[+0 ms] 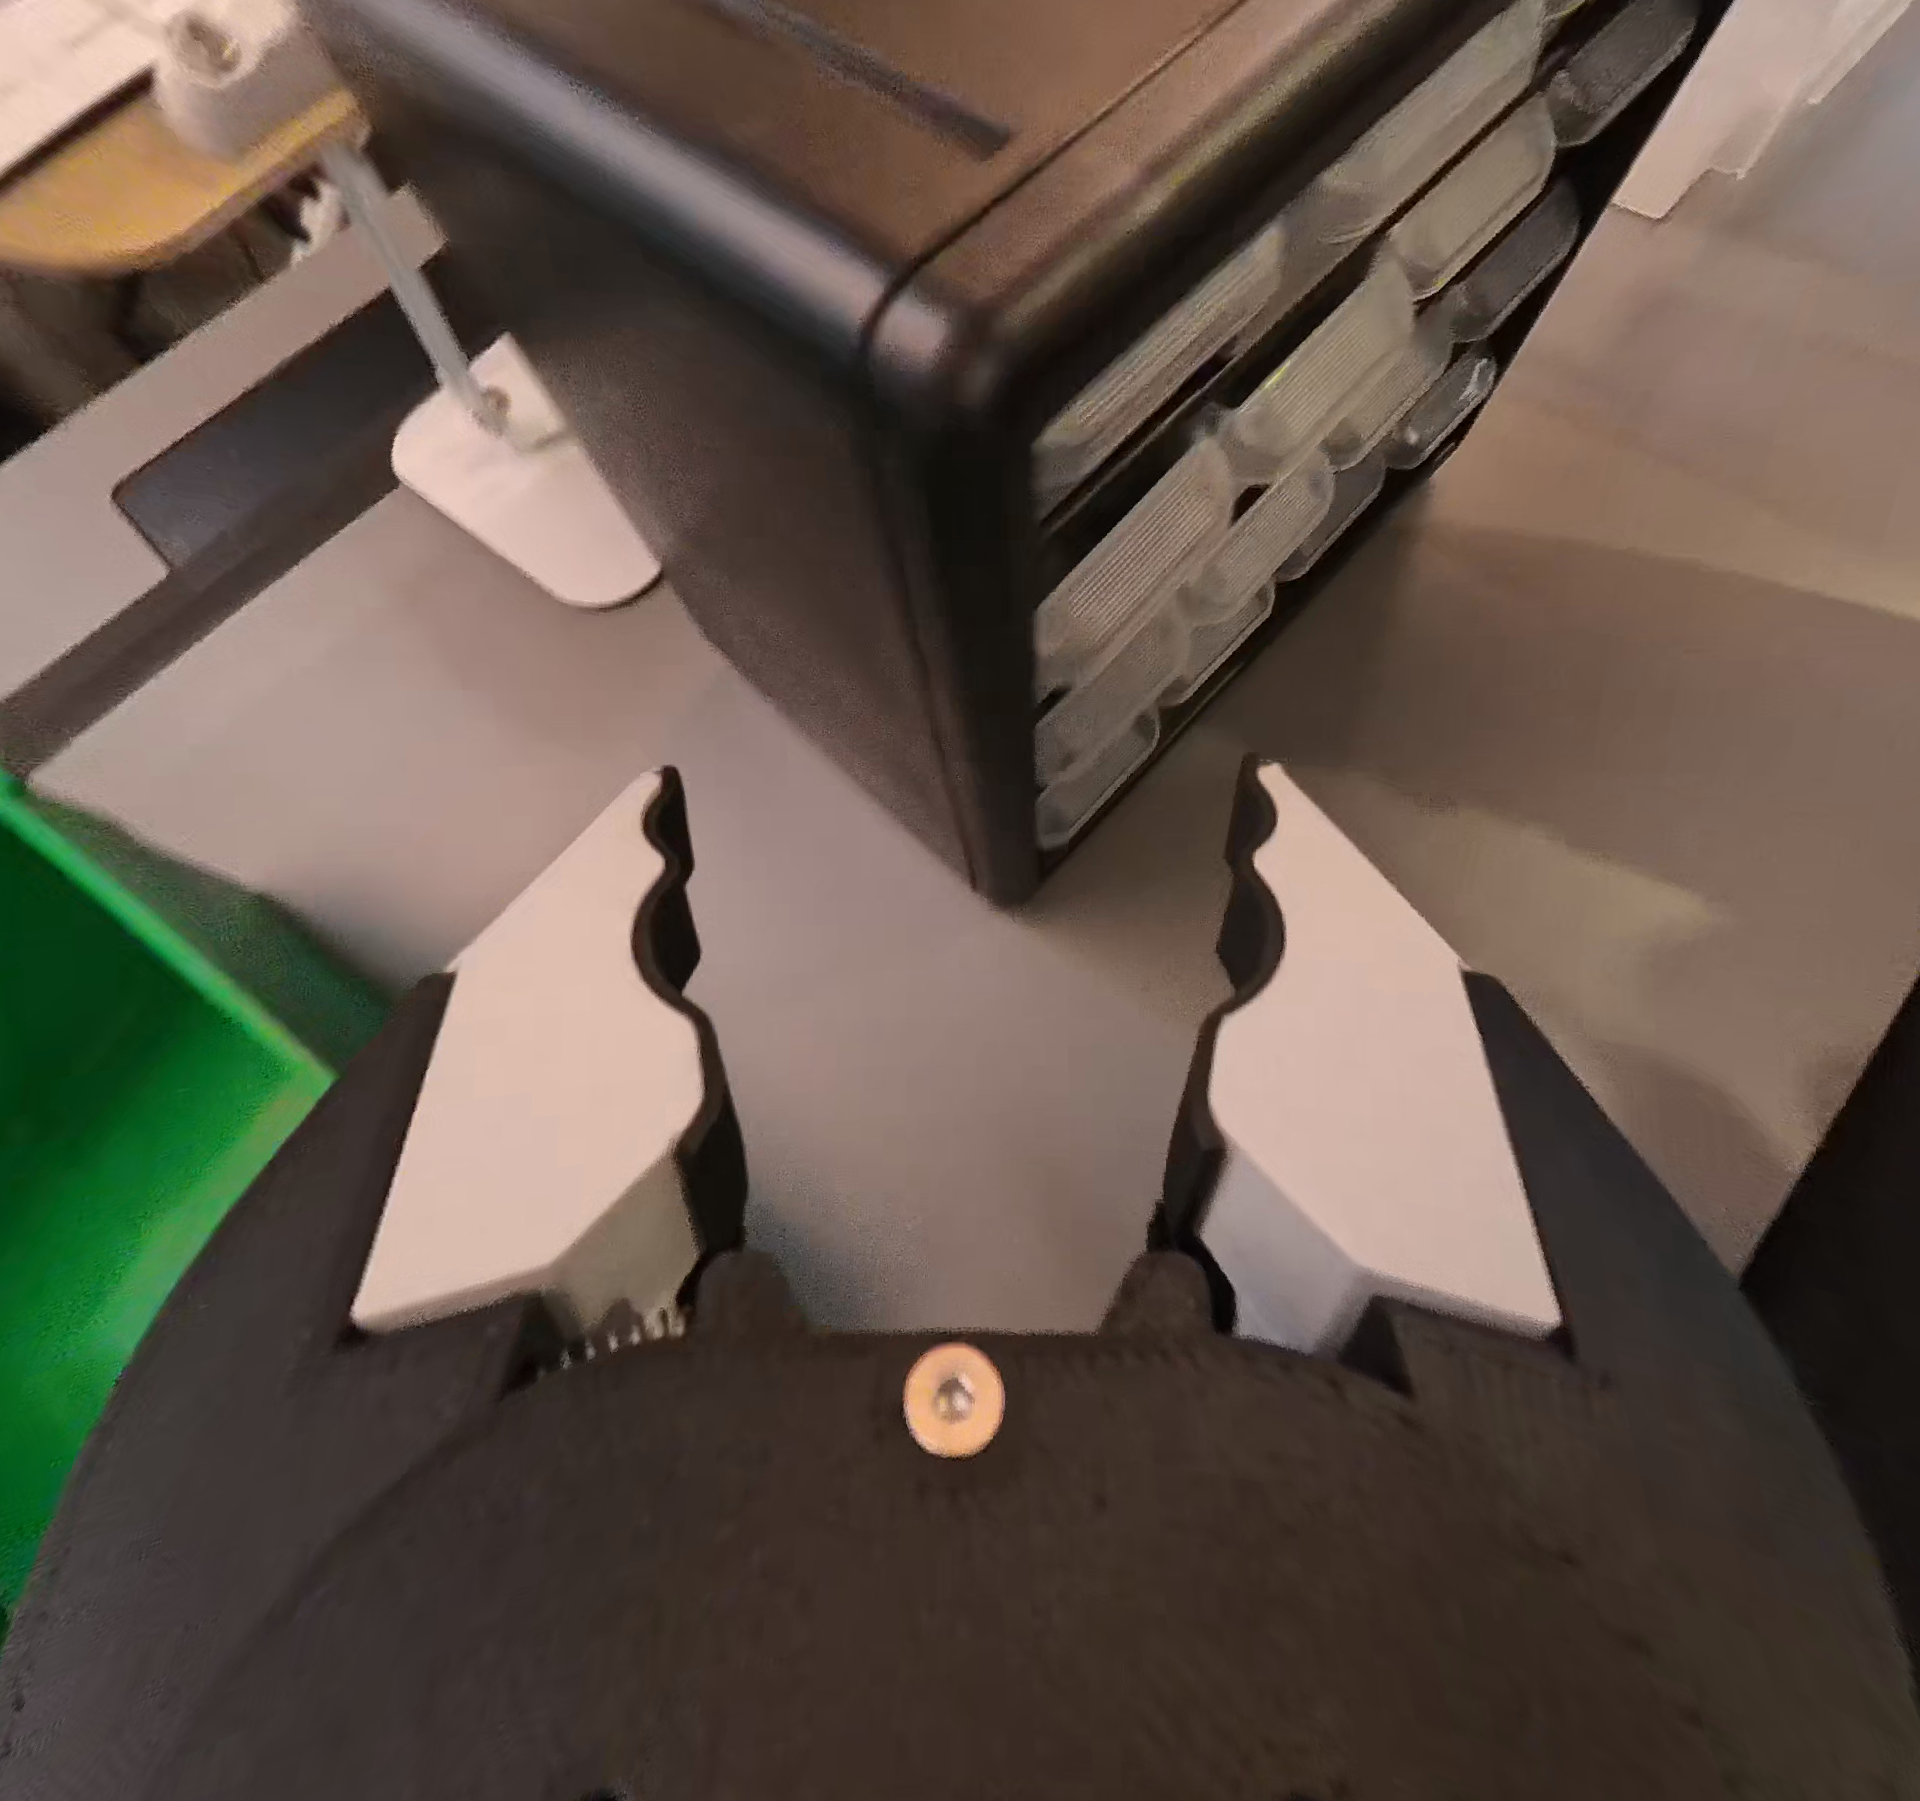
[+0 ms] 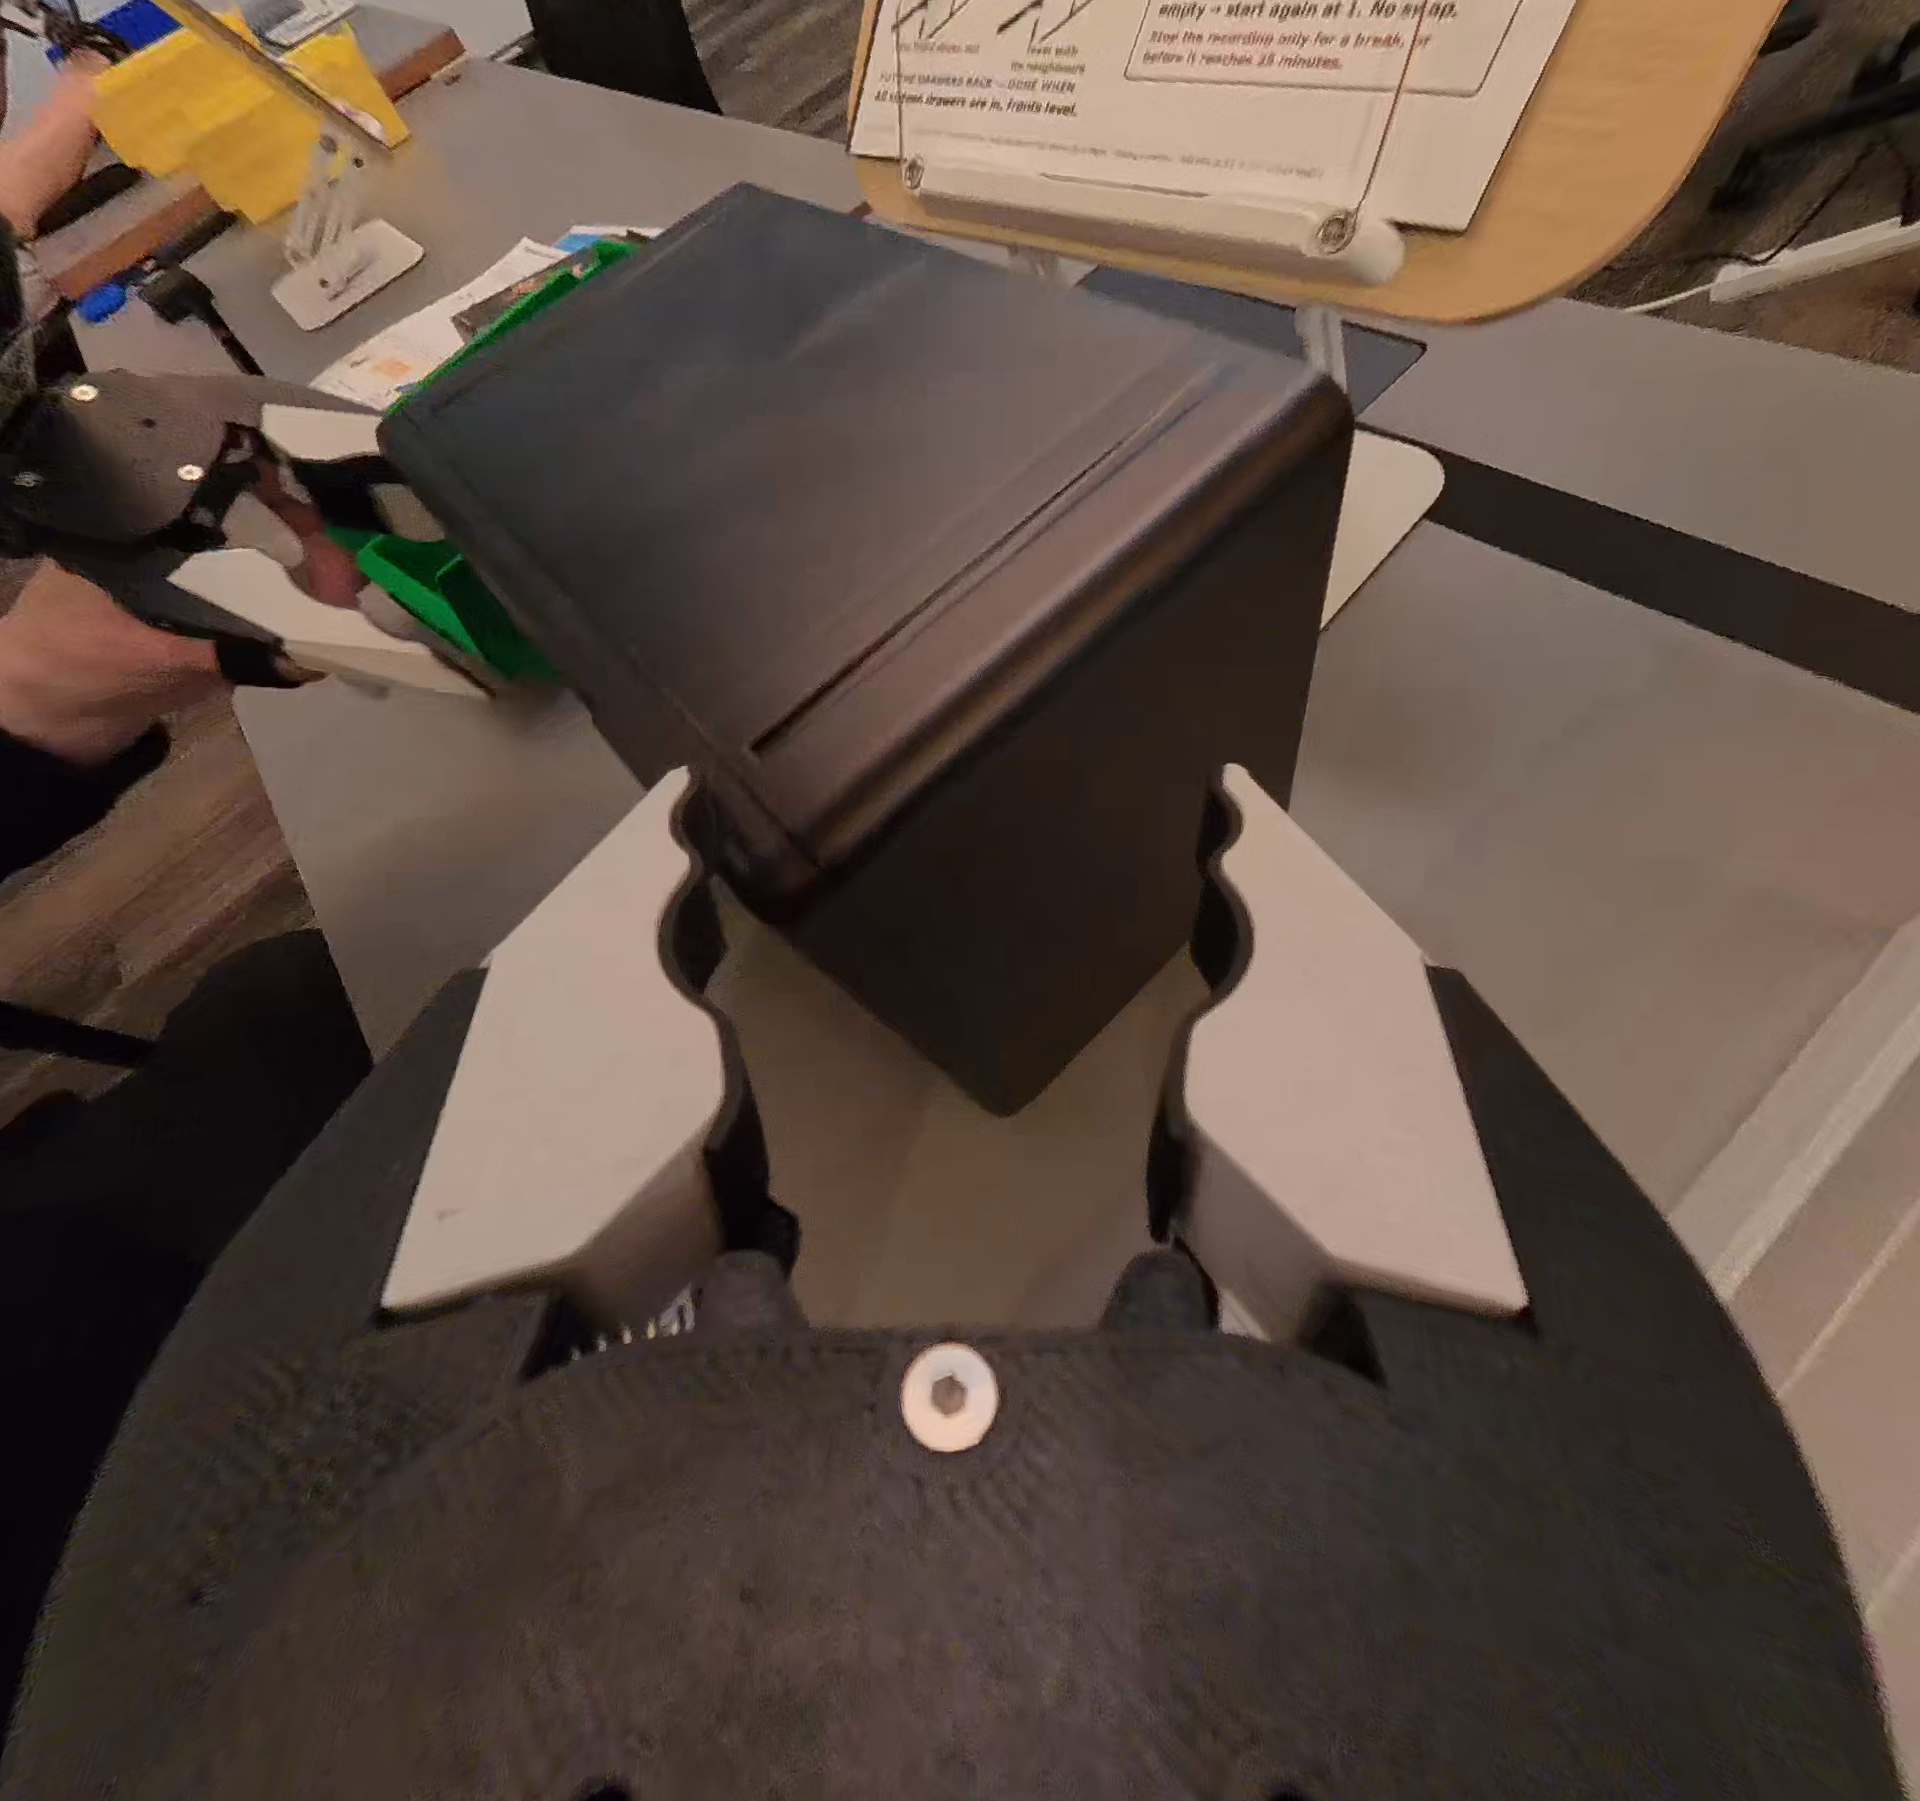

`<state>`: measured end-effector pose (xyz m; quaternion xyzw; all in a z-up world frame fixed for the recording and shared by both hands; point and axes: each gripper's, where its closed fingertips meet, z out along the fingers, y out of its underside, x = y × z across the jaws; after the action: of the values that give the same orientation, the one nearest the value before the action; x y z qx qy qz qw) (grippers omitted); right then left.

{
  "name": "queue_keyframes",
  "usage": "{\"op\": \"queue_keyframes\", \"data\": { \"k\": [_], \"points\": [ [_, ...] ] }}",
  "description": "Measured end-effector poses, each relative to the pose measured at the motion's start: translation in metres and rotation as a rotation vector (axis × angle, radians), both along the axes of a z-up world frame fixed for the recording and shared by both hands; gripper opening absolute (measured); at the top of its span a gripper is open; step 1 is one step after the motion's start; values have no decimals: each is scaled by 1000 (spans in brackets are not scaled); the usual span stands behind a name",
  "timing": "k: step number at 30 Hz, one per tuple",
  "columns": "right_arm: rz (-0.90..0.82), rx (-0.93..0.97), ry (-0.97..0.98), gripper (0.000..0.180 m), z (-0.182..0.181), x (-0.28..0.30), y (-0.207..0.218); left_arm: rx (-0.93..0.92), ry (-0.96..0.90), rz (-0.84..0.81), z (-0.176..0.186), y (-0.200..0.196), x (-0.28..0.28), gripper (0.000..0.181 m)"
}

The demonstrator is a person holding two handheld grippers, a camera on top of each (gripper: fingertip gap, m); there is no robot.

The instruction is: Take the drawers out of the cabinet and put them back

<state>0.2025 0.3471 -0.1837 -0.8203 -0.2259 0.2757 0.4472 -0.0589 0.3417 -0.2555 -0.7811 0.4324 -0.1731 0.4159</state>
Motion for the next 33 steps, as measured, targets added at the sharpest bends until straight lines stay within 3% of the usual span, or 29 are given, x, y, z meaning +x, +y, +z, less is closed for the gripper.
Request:
{"op": "queue_keyframes", "data": {
  "k": [3,7,10,12,14,16,19,20,26,30,33],
  "points": [
    [20,17,-3,94,-6,1,-14,25,-4,-37,-5,6,29,96],
    [33,6,-193,96,-40,-6,-25,45,-1,19,-4,22,32,69],
    [7,41,-223,93,-45,-16,-19,42,-2,23,-3,20,34,73],
    [16,34,-238,92,-52,-22,-17,46,-25,17,-2,16,41,112],
    [16,54,-276,90,-57,-25,-14,66,-14,40,-3,16,46,124],
    [6,64,-287,91,-60,-31,-11,68,-17,90,-6,20,55,124],
    [-20,90,-327,88,-62,-28,-7,124,18,223,-6,36,48,98],
    [-23,92,-324,88,-62,-28,-7,111,7,229,-6,36,49,97],
    [4,76,-332,90,-62,-22,-22,66,-10,125,4,15,33,105],
    [50,30,-426,89,-91,-25,-26,23,119,93,-27,9,10,111],
    [10,53,-491,77,-102,-23,-18,-7,113,89,-45,9,25,90]
  ]
}}
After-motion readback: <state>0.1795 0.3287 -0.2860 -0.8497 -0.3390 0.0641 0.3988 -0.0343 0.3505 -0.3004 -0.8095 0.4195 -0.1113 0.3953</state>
